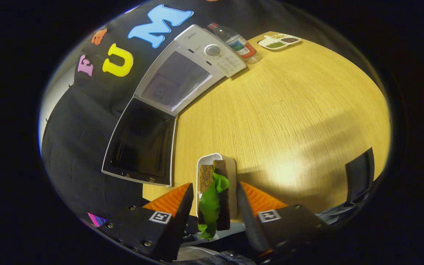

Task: Open the microwave, put the food inside, and close the microwave door.

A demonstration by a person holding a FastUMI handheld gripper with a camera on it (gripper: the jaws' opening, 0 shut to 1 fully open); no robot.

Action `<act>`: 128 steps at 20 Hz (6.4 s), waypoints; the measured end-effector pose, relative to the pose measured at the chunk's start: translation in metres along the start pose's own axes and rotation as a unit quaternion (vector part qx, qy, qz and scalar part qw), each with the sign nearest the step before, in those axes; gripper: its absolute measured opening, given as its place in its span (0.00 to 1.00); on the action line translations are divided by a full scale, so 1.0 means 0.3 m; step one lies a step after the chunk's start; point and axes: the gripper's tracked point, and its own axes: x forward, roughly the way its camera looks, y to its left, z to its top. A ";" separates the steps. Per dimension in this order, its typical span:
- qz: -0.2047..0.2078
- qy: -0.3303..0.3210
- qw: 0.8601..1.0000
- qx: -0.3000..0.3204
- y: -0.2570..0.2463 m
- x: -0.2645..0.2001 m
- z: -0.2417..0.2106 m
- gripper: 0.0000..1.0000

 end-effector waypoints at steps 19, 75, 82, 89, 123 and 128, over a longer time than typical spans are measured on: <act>0.071 -0.125 0.989 0.042 0.357 -0.036 0.207 0.30; -0.082 -0.424 0.901 0.033 0.417 0.800 1.025 0.97; -0.124 -0.421 0.896 -0.061 0.453 0.634 0.953 0.97; -0.117 -0.408 0.893 -0.151 0.608 0.425 0.732 0.97; 0.077 -0.274 0.873 -0.397 1.268 0.314 -0.257 0.97; 0.072 -0.236 0.881 -0.403 1.221 0.400 -0.316 0.62</act>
